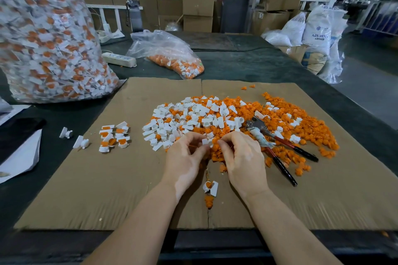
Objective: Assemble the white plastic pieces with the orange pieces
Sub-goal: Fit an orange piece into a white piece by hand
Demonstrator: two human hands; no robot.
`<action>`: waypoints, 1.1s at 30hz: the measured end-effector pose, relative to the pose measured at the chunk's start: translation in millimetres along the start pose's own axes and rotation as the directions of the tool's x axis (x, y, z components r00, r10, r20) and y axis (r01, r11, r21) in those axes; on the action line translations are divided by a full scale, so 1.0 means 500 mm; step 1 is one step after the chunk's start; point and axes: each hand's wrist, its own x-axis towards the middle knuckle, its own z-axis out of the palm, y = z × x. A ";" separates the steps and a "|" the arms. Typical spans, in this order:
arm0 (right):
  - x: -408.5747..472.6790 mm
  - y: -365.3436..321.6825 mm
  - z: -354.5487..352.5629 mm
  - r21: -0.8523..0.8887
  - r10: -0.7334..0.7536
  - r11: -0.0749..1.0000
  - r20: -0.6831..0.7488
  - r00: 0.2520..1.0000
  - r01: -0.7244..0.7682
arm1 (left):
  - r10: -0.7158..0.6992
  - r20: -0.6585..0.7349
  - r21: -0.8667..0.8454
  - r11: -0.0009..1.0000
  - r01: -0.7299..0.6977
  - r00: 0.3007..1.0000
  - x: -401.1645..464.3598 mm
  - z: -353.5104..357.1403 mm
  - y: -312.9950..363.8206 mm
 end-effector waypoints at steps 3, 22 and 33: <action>0.000 0.001 0.002 -0.001 0.006 1.000 0.027 1.000 -0.006 | -0.038 0.029 -0.063 0.997 0.040 0.999 0.000 -0.001 -0.002; 0.000 -0.001 0.001 -0.097 -0.096 0.990 0.058 0.994 0.101 | -0.076 0.076 -0.206 0.975 0.090 0.994 -0.002 -0.002 -0.006; 0.000 0.003 0.002 -0.099 -0.109 0.988 0.088 0.990 0.117 | 0.048 0.070 0.069 0.996 -0.053 0.996 -0.008 0.001 -0.001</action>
